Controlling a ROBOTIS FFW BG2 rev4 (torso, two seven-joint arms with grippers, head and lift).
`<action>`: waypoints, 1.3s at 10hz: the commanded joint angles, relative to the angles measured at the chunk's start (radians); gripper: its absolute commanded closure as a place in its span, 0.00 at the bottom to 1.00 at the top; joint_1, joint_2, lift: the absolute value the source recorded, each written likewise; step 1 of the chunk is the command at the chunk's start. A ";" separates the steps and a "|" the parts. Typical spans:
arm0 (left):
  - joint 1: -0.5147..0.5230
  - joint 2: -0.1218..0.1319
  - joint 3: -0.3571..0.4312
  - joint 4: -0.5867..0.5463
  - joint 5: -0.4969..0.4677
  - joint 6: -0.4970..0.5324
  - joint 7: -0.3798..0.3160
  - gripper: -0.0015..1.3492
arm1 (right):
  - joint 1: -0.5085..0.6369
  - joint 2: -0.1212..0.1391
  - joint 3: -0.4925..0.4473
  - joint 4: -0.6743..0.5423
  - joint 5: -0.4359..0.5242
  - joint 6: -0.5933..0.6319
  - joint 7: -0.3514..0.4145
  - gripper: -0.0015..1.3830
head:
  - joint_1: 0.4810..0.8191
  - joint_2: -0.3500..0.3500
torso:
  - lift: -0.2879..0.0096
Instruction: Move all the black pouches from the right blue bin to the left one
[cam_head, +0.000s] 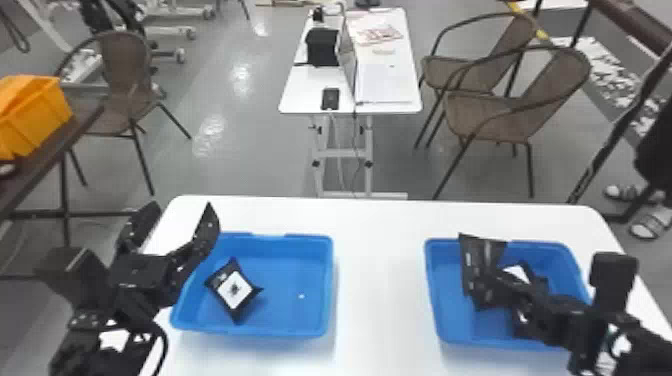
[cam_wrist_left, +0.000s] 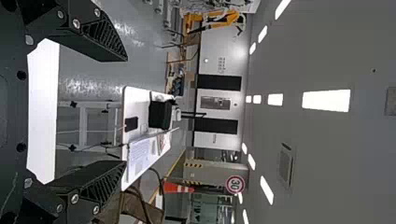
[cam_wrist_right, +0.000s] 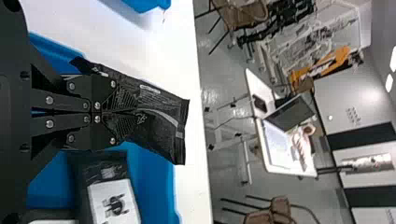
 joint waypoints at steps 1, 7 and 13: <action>-0.014 -0.003 -0.016 -0.007 0.042 0.048 0.005 0.19 | -0.066 -0.030 0.033 -0.034 0.007 0.054 0.071 0.93 | 0.63 0.60 | 1.00; -0.124 0.054 -0.071 -0.059 0.286 0.404 0.003 0.19 | -0.400 -0.072 0.370 0.161 -0.132 0.012 0.246 0.93 | 0.63 0.73 | 1.00; -0.210 0.049 -0.137 -0.058 0.324 0.519 -0.001 0.19 | -0.546 -0.059 0.593 0.305 -0.304 -0.063 0.281 0.93 | 0.63 0.87 | 1.00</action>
